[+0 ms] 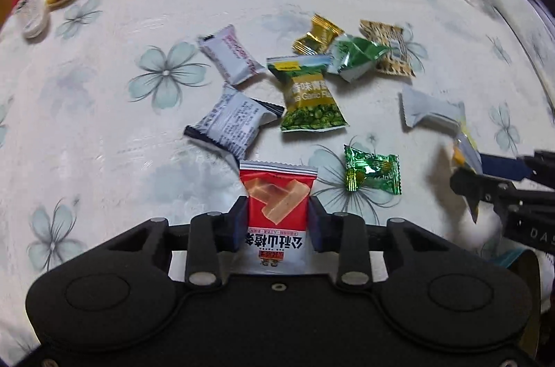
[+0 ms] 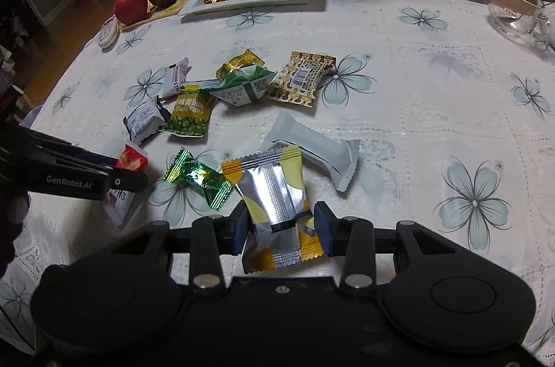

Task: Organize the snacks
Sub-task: 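Carry both snacks to the gold tray and open both tools to release them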

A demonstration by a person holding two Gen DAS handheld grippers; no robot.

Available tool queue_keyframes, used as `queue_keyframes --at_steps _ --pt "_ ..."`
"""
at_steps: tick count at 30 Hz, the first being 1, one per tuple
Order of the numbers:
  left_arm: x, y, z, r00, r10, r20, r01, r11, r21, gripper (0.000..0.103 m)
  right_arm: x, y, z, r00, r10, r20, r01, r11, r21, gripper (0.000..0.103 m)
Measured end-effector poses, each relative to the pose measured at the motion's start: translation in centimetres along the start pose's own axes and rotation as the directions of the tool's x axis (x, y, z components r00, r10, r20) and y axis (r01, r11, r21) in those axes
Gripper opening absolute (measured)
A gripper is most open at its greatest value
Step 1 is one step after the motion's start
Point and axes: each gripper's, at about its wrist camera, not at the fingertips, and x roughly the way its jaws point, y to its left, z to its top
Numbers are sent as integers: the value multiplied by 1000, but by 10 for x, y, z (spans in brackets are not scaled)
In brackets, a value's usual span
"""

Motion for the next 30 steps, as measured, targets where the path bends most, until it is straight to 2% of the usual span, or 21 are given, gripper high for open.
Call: queue_keyframes --at_steps 4,7,13,17,22,30 --pt "-30 -4 -15 999 -9 34 13 995 -97 43 -24 7 -11 999 -11 30 10 999 40 42" --pt "-60 -12 -29 998 17 60 -8 990 -141 43 -49 12 -26 999 -8 48 5 997 77 42" --pt "-102 -32 -70 996 59 65 -43 975 -216 43 -96 20 -64 997 -18 70 6 986 164 42" --pt "-114 -49 -101 994 104 34 -94 972 -215 44 -125 27 -92 996 -52 70 37 980 198 42" --pt "-117 -62 -139 996 85 -16 -87 967 -239 44 -156 35 -131 994 -91 55 77 972 221 42" --pt "-128 -75 -183 994 103 -26 -106 954 -280 44 -181 49 -185 995 -102 -8 101 967 234 42"
